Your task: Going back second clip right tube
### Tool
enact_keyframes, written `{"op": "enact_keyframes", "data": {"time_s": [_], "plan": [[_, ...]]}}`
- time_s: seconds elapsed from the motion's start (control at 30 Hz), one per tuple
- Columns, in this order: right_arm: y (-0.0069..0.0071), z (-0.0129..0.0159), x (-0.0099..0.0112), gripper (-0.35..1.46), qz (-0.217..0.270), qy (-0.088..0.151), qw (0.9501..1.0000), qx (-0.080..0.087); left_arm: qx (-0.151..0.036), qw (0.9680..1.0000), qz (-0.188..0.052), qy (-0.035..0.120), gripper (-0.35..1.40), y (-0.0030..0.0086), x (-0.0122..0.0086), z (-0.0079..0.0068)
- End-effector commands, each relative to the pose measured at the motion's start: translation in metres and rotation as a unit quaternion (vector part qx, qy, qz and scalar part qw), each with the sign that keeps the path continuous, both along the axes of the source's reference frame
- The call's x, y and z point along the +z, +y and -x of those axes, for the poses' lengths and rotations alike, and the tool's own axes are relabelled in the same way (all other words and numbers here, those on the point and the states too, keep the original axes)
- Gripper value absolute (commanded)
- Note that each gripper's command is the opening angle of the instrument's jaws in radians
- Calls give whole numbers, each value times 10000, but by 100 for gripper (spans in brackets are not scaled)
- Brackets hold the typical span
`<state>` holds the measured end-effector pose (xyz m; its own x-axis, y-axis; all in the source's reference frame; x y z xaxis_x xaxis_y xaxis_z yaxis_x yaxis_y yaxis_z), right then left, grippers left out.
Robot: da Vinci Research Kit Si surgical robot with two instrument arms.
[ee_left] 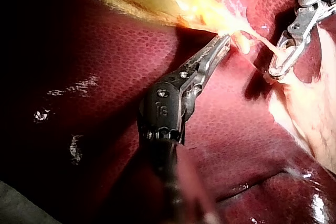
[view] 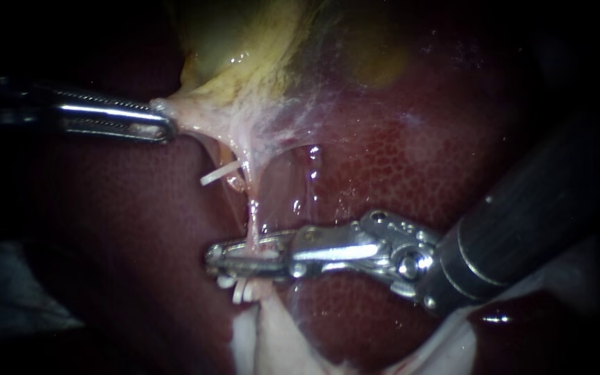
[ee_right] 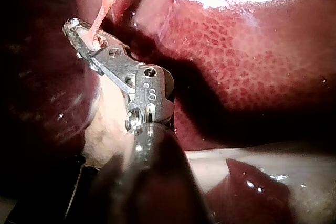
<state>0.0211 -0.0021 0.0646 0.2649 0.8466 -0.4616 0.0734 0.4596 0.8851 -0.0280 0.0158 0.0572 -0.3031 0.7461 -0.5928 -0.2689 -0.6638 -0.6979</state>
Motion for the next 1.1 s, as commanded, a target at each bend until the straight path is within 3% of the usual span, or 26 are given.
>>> {"op": "enact_keyframes", "data": {"time_s": [0.03,0.13,0.2,0.27,0.5,0.73,0.97,1.1], "plan": [[0,-1,0,-35,3,-1,10000,0,2,10000,-1,-2,-35,0,0,0],[-1,-6,3,20,392,66,9992,15,2,10000,-1,-2,-35,0,0,0],[0,-7,6,37,482,82,9988,15,2,10000,-1,-2,-35,0,0,0],[2,-6,10,42,630,3,9980,64,4,10000,-1,-3,-35,0,-1,-1],[10,7,15,49,1390,-442,9893,8,10,10000,-1,-7,-35,-1,0,-4],[21,32,-6,49,1913,-561,9799,-116,12,10000,-1,-8,-35,0,0,-5],[40,64,-26,49,2011,-628,9776,-3,25,10000,-8,-19,-35,0,0,-6],[43,85,-36,49,2343,-568,9704,-124,27,10000,-8,-19,-35,-1,0,-6]]}}
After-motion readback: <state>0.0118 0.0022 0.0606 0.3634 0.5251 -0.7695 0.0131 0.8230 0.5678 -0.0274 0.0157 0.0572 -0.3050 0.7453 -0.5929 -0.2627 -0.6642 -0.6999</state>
